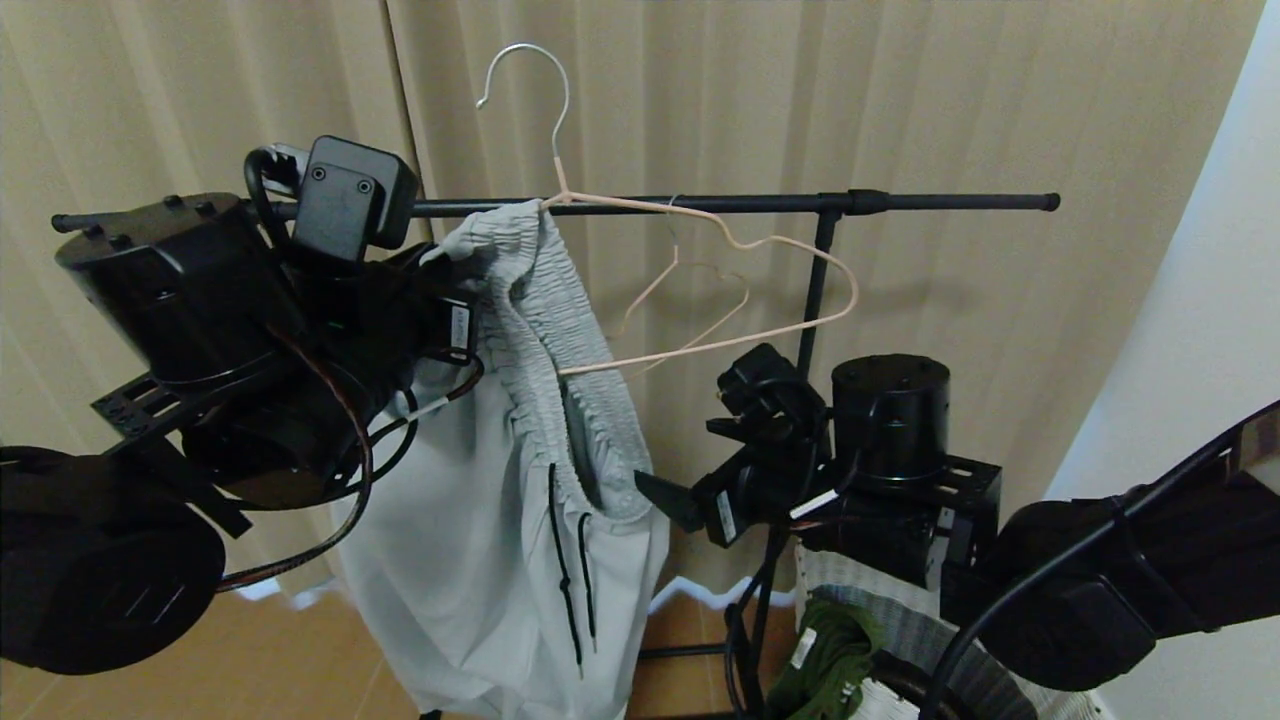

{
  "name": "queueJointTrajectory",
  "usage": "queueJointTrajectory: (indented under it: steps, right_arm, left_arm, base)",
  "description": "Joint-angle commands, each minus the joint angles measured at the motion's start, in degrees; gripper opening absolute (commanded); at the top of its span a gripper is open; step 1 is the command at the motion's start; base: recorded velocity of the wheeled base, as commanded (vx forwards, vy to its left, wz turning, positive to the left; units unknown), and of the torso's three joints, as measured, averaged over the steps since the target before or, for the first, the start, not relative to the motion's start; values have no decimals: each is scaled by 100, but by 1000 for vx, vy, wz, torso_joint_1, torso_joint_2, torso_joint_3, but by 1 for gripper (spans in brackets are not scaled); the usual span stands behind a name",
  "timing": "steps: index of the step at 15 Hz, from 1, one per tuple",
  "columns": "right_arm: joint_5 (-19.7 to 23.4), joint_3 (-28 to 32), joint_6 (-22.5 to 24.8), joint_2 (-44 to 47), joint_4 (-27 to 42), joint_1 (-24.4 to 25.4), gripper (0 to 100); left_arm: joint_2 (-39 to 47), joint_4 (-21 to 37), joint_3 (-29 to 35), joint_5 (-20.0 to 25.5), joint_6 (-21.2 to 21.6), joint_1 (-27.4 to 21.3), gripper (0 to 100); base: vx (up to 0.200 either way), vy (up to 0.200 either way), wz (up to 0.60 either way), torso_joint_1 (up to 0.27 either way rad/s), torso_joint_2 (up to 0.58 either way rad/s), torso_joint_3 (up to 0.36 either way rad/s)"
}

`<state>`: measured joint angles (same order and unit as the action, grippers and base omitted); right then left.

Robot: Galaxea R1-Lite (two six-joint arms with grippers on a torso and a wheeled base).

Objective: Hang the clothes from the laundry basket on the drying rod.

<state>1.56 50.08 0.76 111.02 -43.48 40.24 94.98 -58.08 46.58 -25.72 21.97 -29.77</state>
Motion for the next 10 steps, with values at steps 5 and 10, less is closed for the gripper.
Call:
queueJointTrajectory:
  steps: [5, 10]
  right_arm:
    - [-191, 169, -5, 412, -11, 36, 100]
    - [-508, -156, -40, 104, -20, -139, 0]
  left_arm:
    - [-41, -2, 0, -29, 1, -170, 0]
    - [-93, -2, -53, -21, 62, 6, 0]
  base:
    - [0, 0, 0, 0, 0, 0]
    - [0, 0, 0, 0, 0, 0]
